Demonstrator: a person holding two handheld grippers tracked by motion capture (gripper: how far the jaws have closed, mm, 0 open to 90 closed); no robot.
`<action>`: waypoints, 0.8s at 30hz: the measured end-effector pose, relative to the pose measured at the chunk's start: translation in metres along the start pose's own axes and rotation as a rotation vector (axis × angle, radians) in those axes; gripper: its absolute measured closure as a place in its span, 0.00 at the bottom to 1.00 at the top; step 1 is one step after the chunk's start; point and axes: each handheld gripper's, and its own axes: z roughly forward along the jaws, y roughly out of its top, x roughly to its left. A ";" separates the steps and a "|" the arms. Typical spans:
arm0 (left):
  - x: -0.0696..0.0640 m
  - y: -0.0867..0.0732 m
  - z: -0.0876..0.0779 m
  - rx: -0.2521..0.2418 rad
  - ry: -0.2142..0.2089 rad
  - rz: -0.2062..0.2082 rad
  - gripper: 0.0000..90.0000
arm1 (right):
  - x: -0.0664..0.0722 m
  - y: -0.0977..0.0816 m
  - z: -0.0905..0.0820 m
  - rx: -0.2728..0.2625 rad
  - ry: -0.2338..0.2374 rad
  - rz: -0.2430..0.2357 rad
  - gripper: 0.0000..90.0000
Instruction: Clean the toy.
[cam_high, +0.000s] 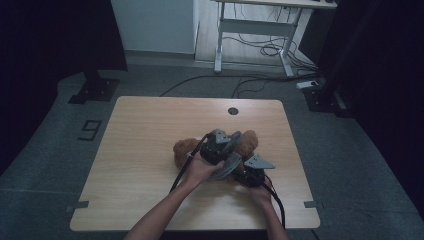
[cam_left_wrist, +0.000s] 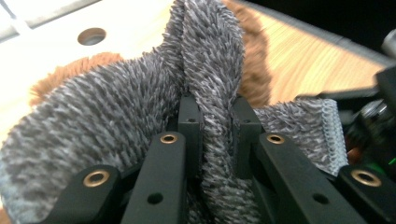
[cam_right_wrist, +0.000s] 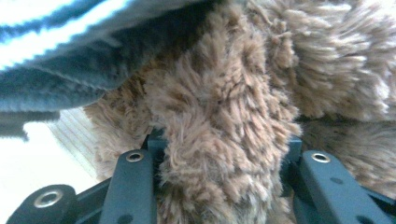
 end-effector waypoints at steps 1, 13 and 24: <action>0.003 -0.003 -0.003 0.007 0.017 0.001 0.87 | 0.000 0.000 0.000 0.000 0.001 -0.002 0.62; 0.046 -0.033 -0.048 -0.009 0.095 -0.048 0.87 | -0.003 -0.003 -0.002 -0.011 0.025 0.010 0.62; 0.097 -0.058 -0.071 0.003 0.169 -0.175 0.87 | -0.006 -0.005 -0.003 -0.018 0.060 0.014 0.62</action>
